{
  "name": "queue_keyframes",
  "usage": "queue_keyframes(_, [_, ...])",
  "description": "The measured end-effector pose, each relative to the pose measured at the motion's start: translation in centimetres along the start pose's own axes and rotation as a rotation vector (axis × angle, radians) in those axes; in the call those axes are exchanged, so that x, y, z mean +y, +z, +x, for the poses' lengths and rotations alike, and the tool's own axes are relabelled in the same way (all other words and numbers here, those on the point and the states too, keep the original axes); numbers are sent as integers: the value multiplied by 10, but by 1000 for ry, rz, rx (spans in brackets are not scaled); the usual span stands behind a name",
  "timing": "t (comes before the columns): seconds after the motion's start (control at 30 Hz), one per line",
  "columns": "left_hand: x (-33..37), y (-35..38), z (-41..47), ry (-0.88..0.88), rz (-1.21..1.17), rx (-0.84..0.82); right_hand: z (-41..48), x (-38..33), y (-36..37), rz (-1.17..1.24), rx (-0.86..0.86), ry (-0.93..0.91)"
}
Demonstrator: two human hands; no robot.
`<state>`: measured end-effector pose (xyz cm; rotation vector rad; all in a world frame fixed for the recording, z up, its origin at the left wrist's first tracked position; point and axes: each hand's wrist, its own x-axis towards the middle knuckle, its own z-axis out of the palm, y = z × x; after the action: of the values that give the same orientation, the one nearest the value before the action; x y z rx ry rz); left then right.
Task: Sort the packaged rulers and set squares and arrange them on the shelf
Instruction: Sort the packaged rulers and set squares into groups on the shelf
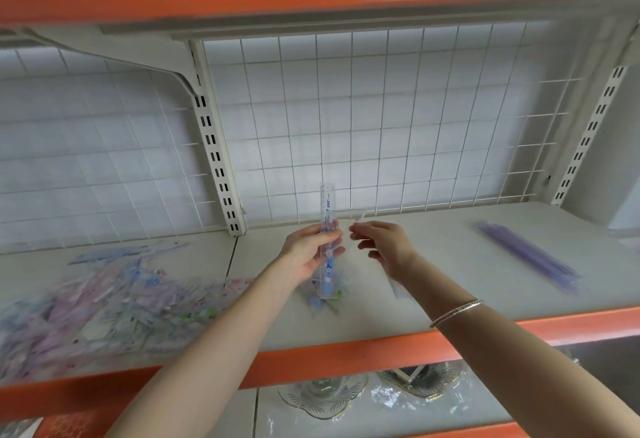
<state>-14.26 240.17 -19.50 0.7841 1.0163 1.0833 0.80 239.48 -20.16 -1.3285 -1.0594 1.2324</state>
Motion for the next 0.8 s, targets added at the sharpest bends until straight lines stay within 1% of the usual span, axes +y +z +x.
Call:
queue_keyframes(0.1, [-4,15,4,-3,-19,-5,9,-4,-27,36,170,27])
queue_keyframes(0.13, [-5,19,7,-5,-12,-5,12,-5,-39,-1,227,26])
queue_keyframes(0.2, [-8,25,12,-12,16,-7,17,-3,-62,-158,300,17])
queue_keyframes(0.27, [-11,33,17,-23,35,-5,18,5,-78,-337,306,41])
queue_keyframes(0.33, [-15,42,19,-32,45,-14,19,14,-89,-465,299,65])
queue_keyframes(0.4, [-19,52,20,-24,92,-27,21,23,-96,-538,311,64])
queue_keyframes(0.47, [-22,61,20,-7,186,-29,22,30,-101,-566,326,69])
queue_keyframes(0.53, [-26,71,22,7,263,-23,22,34,-104,-573,334,64])
queue_keyframes(0.63, [-32,86,30,40,329,10,21,32,-107,-544,353,-7])
queue_keyframes(0.7, [-36,98,35,52,302,0,17,21,-112,-415,338,-40])
queue_keyframes(0.77, [-41,112,40,49,257,-16,12,9,-118,-246,261,-20])
queue_keyframes(0.8, [-43,120,41,46,239,-29,9,3,-123,-199,220,-10])
